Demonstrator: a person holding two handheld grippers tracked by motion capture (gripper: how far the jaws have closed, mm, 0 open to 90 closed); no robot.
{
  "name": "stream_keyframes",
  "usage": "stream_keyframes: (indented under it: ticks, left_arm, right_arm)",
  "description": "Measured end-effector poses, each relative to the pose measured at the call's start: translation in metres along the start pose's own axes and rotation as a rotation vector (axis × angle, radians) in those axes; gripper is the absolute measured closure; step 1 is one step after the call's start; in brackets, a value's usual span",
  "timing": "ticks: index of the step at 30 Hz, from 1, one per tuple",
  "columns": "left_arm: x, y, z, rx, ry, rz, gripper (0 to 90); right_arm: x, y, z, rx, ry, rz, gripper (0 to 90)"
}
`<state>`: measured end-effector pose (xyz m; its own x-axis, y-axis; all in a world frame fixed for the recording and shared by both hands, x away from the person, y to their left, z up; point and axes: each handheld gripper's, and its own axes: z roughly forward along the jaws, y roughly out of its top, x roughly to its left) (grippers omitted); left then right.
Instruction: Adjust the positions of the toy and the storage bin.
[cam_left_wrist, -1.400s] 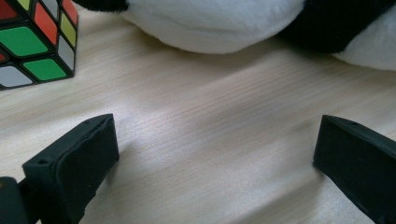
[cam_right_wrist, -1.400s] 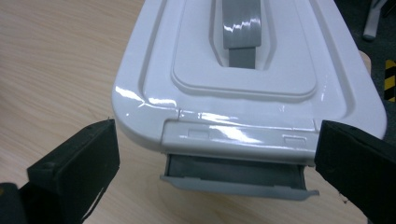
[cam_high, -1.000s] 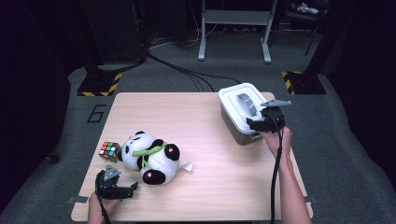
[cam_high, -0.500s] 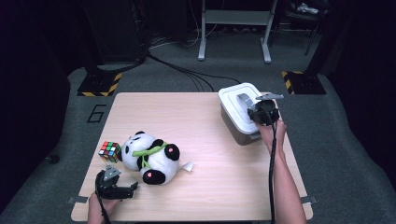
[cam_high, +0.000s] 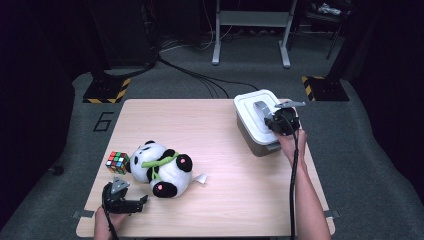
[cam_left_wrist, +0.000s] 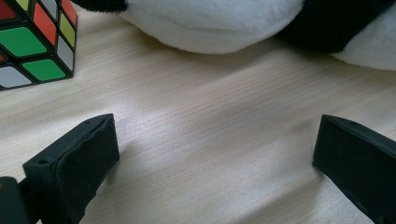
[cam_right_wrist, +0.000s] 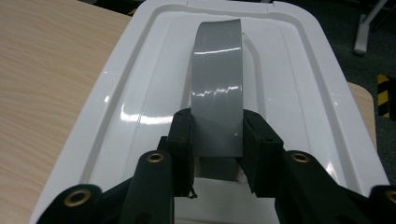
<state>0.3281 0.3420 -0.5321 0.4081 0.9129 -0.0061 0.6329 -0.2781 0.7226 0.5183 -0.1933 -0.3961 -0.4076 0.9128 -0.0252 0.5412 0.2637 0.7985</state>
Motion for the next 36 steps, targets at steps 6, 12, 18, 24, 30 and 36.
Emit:
stream_keyframes:
  ticks: [6,12,18,24,30,36]
  left_arm:
    - [0.000,0.000,0.000,0.000,0.000,0.000,0.1]
    - [0.000,0.000,0.000,-0.001,0.000,0.000,0.1]
    - [0.000,0.000,0.000,0.000,0.000,0.000,0.1]
    - [0.000,0.000,0.000,0.000,0.000,0.001,0.1]
    - [0.000,0.000,0.000,0.000,0.000,0.001,0.1]
    - [0.000,0.000,0.000,0.000,0.000,0.001,0.1]
  right_arm:
    - [0.004,-0.005,-0.005,-0.010,0.040,-0.020,67.0]
    - [0.010,-0.009,-0.009,-0.016,0.075,-0.033,67.0]
    - [0.018,-0.012,-0.013,-0.019,0.115,-0.051,67.0]
    - [0.026,-0.013,-0.014,-0.018,0.143,-0.061,67.0]
    - [0.035,-0.013,-0.014,-0.022,0.171,-0.080,67.1]
    - [0.043,-0.014,-0.015,-0.027,0.196,-0.099,67.1]
